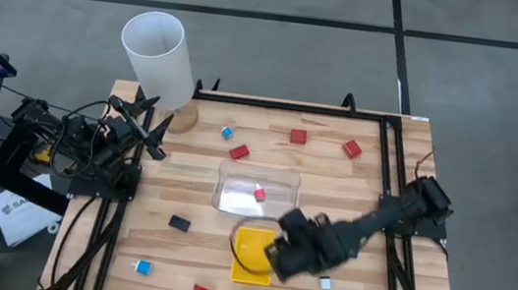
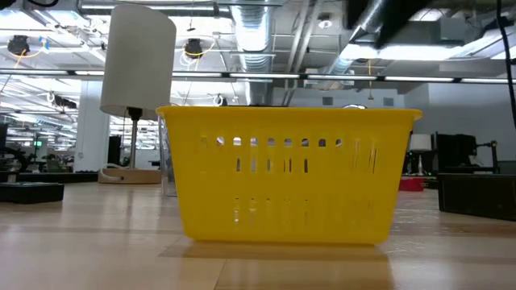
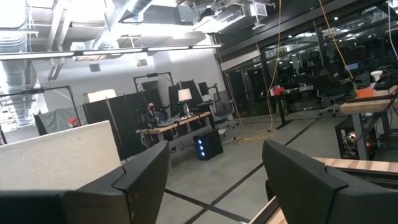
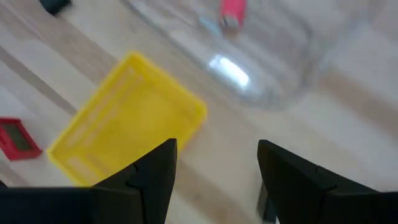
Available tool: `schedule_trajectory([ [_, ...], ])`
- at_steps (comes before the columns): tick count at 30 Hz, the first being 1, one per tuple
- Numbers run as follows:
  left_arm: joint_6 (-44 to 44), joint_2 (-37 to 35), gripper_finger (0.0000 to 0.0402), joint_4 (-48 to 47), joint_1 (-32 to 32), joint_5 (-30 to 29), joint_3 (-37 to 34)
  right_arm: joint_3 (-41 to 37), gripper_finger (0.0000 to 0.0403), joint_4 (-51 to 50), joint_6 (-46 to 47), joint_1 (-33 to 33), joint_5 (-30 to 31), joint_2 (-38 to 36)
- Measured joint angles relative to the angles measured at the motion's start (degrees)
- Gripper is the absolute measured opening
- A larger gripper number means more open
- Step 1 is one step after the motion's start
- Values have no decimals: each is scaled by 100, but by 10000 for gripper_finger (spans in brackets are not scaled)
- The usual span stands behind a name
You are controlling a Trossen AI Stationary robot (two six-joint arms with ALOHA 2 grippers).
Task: Pick & Place Office items
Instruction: Put the white charger adapter into the transparent bin
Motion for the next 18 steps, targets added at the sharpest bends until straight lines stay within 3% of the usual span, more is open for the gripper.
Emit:
schedule_trajectory([
  [10,-125,43,253,7,-1,39,0,7,217,-339,3060,1310,-464,336],
  [18,-143,45,253,4,-1,38,0,4,217,-779,3629,1345,-1608,882],
])
